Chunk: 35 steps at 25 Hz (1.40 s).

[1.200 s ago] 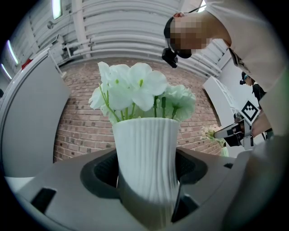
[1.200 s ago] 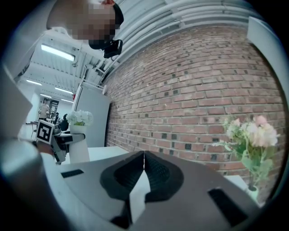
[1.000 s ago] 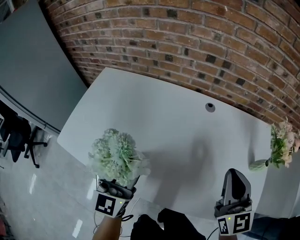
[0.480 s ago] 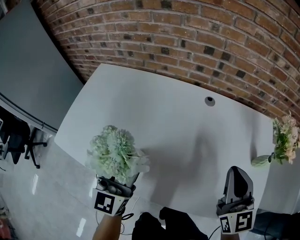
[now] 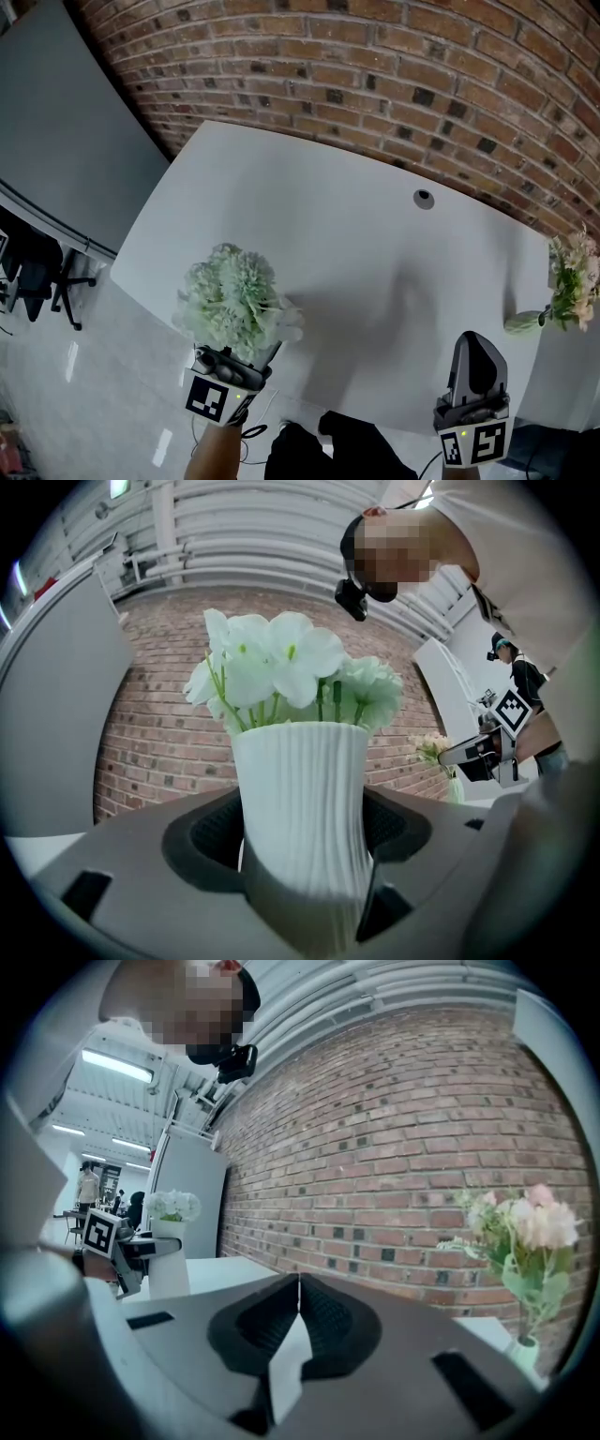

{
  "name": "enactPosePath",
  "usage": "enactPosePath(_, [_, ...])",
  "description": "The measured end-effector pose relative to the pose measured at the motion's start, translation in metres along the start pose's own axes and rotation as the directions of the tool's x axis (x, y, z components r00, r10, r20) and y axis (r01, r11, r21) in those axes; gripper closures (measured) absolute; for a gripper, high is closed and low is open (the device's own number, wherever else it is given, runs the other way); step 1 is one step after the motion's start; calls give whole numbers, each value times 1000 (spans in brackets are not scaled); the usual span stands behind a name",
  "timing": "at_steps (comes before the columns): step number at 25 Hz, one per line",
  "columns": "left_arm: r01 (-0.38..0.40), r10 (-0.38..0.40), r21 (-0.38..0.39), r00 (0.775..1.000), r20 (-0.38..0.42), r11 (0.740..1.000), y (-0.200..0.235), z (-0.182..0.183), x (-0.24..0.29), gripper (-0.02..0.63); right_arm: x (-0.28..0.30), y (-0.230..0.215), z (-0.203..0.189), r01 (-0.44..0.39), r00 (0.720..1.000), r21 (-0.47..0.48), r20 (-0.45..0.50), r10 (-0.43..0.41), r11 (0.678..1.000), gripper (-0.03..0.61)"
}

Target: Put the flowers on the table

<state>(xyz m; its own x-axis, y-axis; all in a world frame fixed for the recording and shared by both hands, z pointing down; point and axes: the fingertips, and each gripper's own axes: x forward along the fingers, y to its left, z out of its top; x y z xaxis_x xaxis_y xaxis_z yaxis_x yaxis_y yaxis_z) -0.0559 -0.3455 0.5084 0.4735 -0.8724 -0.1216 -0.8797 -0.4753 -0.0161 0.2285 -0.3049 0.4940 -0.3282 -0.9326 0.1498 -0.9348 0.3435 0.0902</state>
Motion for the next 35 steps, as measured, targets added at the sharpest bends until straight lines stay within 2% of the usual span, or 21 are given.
enactPosePath(4, [-5, 5, -12, 1000, 27, 1000, -1, 5, 1, 267, 1, -1, -2, -6, 1000, -1, -5, 6, 1000, 561])
enactPosePath(11, [-18, 18, -15, 1000, 19, 1000, 0, 2, -5, 235, 2, 2, -6, -15, 1000, 8, 1, 15, 1000, 561])
enactPosePath(18, [-39, 39, -10, 999, 27, 999, 2, 9, -8, 233, -3, 0, 1, -12, 1000, 21, 0, 12, 1000, 561])
enactPosePath(24, [-45, 46, -52, 999, 21, 998, -4, 11, -20, 229, -11, 5, 9, -7, 1000, 18, 4, 7, 1000, 561])
enactPosePath(28, [-43, 46, -47, 997, 57, 998, -6, 24, -29, 229, -18, 13, 17, -3, 1000, 18, 9, 3, 1000, 561])
enactPosePath(31, [-47, 50, -59, 998, 42, 997, -5, 29, -37, 229, -26, 21, 26, -2, 1000, 10, 12, 1, 1000, 561])
enactPosePath(35, [-38, 43, -75, 997, 62, 996, -7, 47, -47, 229, -38, 28, 43, 12, 1000, 0, 20, -12, 1000, 561])
